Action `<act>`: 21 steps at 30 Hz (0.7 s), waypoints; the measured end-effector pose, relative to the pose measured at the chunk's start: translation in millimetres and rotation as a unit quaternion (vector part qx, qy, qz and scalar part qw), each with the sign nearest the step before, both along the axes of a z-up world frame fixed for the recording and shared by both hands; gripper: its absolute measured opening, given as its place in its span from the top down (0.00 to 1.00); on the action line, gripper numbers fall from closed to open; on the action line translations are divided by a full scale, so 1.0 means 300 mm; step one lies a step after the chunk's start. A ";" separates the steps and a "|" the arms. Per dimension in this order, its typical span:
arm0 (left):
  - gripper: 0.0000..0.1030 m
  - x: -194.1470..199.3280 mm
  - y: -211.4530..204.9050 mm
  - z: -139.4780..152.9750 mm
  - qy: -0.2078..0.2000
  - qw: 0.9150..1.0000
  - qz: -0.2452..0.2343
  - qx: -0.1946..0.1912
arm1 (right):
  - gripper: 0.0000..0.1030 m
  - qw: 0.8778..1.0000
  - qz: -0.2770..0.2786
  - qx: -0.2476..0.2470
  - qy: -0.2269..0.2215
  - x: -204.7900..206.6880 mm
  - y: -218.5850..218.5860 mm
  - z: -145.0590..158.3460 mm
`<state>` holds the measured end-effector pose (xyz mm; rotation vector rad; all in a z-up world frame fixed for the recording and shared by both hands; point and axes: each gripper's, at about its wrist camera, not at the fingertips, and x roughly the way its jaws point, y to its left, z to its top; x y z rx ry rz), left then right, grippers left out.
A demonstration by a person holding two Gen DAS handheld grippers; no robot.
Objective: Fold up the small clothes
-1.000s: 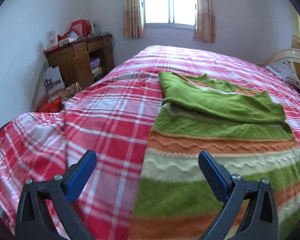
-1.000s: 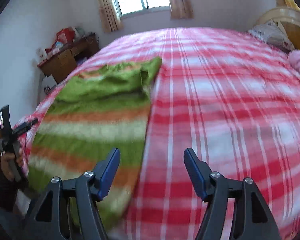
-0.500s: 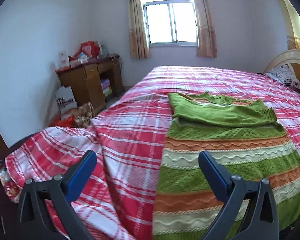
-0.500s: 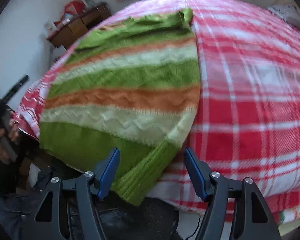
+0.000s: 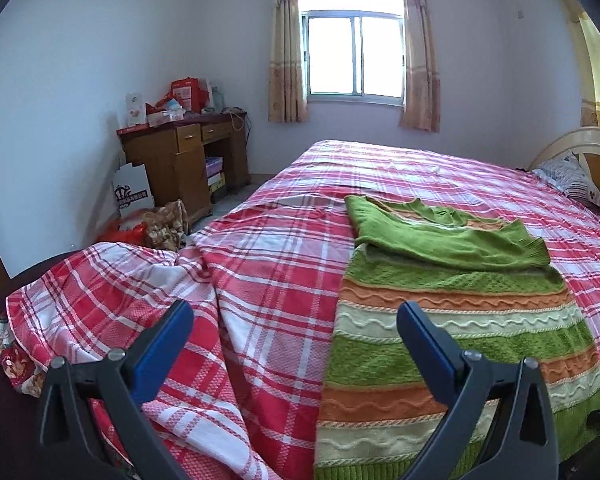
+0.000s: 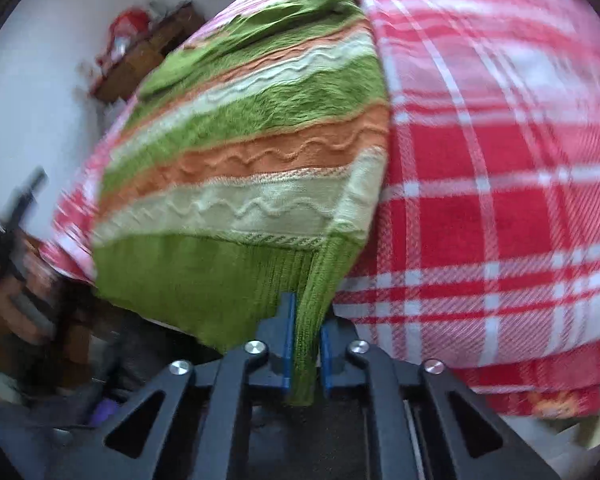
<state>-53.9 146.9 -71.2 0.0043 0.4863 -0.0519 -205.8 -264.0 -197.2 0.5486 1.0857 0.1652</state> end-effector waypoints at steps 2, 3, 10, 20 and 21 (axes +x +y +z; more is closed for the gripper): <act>0.00 0.005 0.005 0.005 0.000 1.000 0.003 0.000 | 0.93 0.999 0.007 0.036 -0.012 0.004 -0.010 0.023; 0.00 0.008 0.007 0.008 0.000 1.000 0.004 -0.001 | 0.93 0.999 0.009 0.045 -0.016 0.009 -0.013 0.034; 0.00 0.034 0.024 0.039 -0.003 1.000 0.010 -0.004 | 0.93 0.985 0.026 0.141 -0.101 0.164 -0.034 0.186; 0.00 0.073 0.091 0.054 0.014 0.999 -0.024 -0.033 | 0.93 0.979 -0.061 0.124 -0.149 0.502 -0.161 0.214; 0.00 0.076 0.093 0.055 0.014 0.999 -0.030 -0.030 | 0.93 0.980 -0.078 0.116 -0.145 0.529 -0.176 0.191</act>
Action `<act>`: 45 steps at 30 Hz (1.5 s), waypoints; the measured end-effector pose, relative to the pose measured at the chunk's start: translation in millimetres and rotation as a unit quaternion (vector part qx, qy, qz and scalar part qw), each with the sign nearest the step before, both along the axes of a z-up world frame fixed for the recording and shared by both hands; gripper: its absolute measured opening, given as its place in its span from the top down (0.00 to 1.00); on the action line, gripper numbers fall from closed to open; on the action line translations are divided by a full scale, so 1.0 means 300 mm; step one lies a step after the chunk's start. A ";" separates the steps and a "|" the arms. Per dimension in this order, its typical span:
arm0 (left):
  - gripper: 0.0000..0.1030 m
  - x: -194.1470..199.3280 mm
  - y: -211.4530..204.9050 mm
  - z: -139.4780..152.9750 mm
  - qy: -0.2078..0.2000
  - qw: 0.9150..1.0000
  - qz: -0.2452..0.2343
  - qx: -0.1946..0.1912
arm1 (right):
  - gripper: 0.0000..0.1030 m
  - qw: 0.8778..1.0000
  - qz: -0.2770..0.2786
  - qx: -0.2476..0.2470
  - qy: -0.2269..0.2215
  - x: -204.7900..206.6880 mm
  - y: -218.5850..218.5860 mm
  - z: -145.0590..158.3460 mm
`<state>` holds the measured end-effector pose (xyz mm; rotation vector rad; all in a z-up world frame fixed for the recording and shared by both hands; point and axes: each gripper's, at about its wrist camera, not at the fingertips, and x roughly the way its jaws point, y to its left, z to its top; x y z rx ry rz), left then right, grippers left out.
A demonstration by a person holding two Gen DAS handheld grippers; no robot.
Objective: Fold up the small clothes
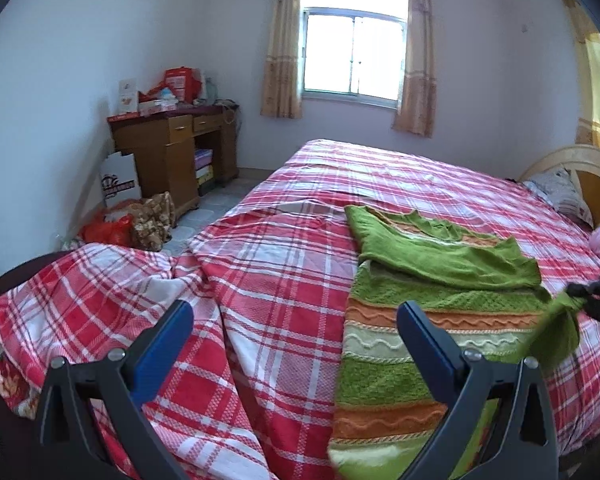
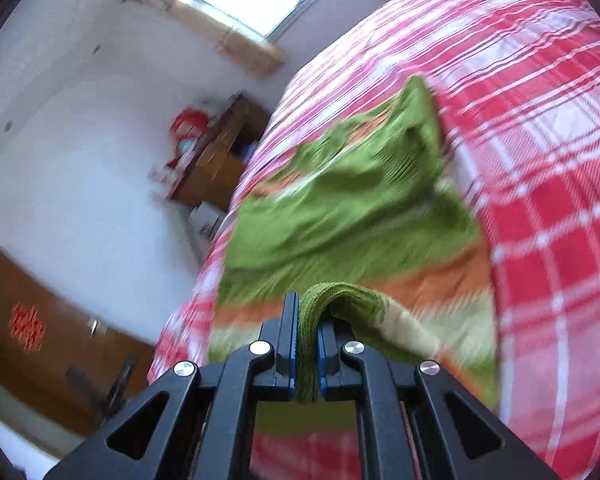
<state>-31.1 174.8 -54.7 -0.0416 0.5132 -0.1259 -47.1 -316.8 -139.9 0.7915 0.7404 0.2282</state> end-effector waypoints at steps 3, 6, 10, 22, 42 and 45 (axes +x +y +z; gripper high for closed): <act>0.00 0.007 -0.005 -0.006 0.007 1.000 -0.030 0.001 | 0.93 0.999 -0.026 -0.009 0.022 0.038 -0.038 -0.059; 0.00 0.017 -0.030 -0.035 0.023 0.997 -0.072 0.004 | 0.93 0.998 -0.037 -0.002 0.043 0.048 -0.035 -0.130; 0.00 0.061 -0.108 -0.101 0.060 0.993 -0.100 0.024 | 0.93 0.998 -0.039 -0.010 0.040 0.039 -0.022 -0.146; 0.42 0.173 -0.134 -0.273 0.152 0.981 -0.086 -0.081 | 0.80 0.998 -0.052 -0.031 0.035 -0.023 -0.011 -0.095; 0.83 0.154 -0.146 -0.283 0.132 0.983 -0.090 -0.093 | 0.46 0.994 -0.105 -0.038 -0.004 -0.207 -0.067 -0.053; 0.84 0.144 -0.163 -0.275 0.117 0.985 -0.098 -0.074 | 0.46 0.992 -0.106 -0.074 -0.010 -0.212 -0.051 -0.027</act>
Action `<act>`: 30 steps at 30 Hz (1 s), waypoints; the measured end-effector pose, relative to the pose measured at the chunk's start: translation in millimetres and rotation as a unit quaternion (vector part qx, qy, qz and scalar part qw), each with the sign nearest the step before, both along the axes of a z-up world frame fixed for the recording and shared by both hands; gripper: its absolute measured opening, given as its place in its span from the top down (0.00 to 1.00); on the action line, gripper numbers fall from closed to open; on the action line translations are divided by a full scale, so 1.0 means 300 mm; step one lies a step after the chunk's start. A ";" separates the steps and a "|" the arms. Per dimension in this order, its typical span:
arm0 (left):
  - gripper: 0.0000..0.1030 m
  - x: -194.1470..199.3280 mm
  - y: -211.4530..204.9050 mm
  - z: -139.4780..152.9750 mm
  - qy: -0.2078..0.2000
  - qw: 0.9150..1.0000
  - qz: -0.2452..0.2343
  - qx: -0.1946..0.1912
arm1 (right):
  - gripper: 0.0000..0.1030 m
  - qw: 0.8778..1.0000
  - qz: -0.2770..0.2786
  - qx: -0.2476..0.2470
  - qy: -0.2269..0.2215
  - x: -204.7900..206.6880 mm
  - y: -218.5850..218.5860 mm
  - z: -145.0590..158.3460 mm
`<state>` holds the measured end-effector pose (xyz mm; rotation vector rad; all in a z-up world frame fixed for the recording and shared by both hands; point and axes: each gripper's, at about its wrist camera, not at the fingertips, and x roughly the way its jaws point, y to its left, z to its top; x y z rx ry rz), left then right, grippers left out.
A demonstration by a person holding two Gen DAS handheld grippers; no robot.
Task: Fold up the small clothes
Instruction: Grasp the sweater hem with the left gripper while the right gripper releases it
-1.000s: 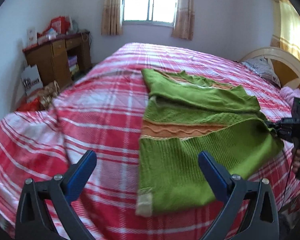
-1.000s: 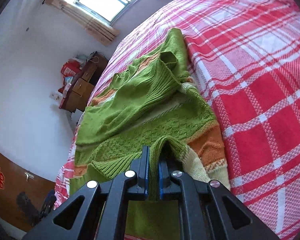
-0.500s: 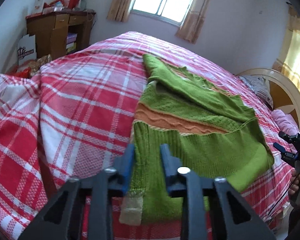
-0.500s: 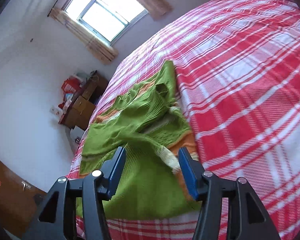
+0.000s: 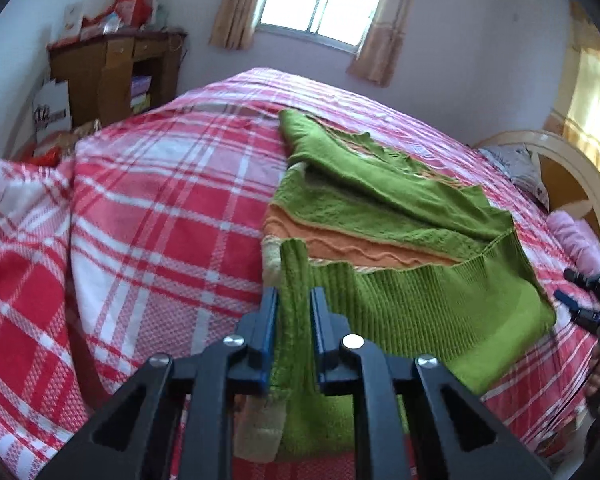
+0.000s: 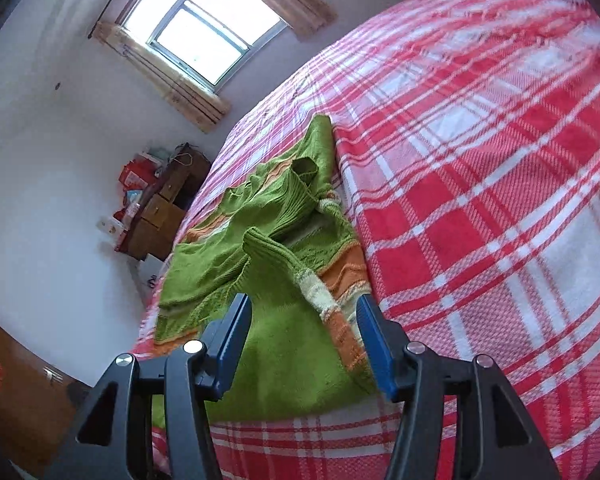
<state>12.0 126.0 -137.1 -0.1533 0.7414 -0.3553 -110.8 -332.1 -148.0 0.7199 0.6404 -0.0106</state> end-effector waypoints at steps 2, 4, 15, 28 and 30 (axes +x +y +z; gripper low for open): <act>0.84 0.005 0.003 -0.004 0.002 1.000 -0.003 -0.007 | 0.46 0.999 0.011 -0.040 -0.002 0.010 0.029 0.028; 0.84 0.005 0.003 0.002 -0.001 1.000 -0.002 -0.012 | 0.46 0.996 0.033 -0.083 -0.004 0.033 0.070 0.055; 0.79 0.004 -0.055 0.021 -0.026 0.999 -0.034 0.024 | 0.46 0.944 0.124 -0.306 0.028 0.238 0.275 0.055; 0.42 0.015 -0.056 -0.004 0.000 0.999 -0.042 0.031 | 0.46 0.941 0.157 -0.293 0.067 0.377 0.273 -0.053; 0.41 0.014 -0.040 -0.013 0.008 0.999 -0.043 0.017 | 0.46 0.943 0.163 -0.284 0.065 0.370 0.271 -0.052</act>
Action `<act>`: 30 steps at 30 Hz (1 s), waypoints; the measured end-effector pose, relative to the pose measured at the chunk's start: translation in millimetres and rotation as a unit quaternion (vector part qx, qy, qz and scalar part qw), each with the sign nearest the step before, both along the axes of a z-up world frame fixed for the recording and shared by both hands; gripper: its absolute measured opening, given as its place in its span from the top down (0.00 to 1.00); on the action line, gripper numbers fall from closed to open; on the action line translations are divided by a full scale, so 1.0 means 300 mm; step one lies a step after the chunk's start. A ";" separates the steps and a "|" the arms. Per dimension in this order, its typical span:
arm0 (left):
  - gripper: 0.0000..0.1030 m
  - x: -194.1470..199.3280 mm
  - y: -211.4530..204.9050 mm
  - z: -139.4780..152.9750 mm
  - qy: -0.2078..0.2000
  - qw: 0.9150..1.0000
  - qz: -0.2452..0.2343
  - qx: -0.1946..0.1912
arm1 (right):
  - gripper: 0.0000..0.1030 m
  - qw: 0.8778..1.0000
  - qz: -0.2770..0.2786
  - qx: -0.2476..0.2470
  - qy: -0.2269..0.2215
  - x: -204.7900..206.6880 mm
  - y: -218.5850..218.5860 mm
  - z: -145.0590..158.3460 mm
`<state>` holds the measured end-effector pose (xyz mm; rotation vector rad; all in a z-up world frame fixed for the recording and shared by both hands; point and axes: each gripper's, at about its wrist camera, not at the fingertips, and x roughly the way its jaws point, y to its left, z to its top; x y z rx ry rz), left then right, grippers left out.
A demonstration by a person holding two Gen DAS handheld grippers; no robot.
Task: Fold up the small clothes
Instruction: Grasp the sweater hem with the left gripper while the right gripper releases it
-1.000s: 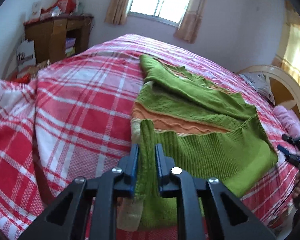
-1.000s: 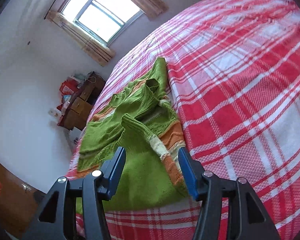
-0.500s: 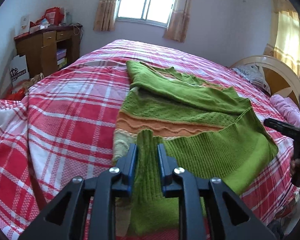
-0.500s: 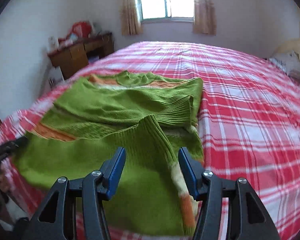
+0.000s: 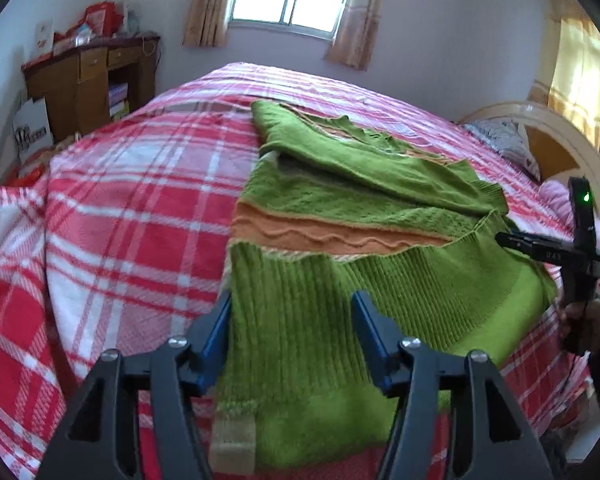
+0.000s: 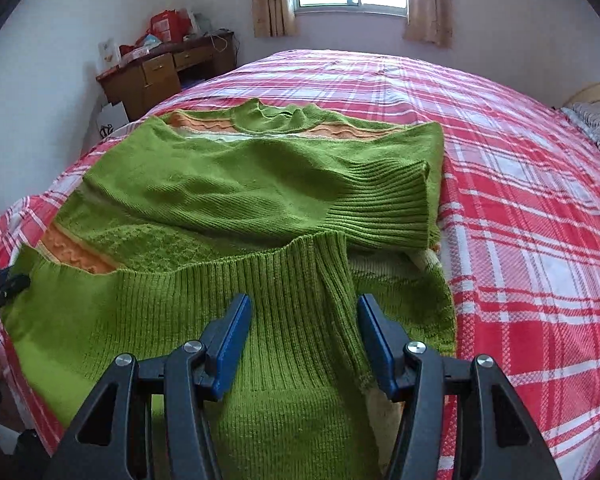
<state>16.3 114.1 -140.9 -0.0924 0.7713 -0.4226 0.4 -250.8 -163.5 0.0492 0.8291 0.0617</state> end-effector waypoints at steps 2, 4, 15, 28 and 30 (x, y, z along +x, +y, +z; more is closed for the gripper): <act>0.43 -0.007 0.002 -0.006 0.001 1.000 -0.002 0.001 | 0.47 1.000 0.006 -0.005 0.000 -0.010 0.006 0.002; 0.51 -0.012 -0.003 -0.006 -0.005 1.000 -0.001 0.009 | 0.59 1.000 0.001 -0.012 0.000 -0.016 0.008 0.001; 0.90 -0.020 -0.020 -0.012 -0.019 0.999 0.009 0.026 | 0.79 0.999 -0.035 0.010 -0.008 -0.037 -0.018 0.000; 0.94 -0.006 -0.014 -0.001 -0.004 0.999 0.031 0.018 | 0.90 0.999 -0.033 0.011 -0.014 -0.037 -0.006 0.017; 0.94 -0.009 0.001 0.013 -0.003 0.999 0.038 0.005 | 0.90 0.999 -0.032 0.000 -0.035 -0.082 0.016 0.049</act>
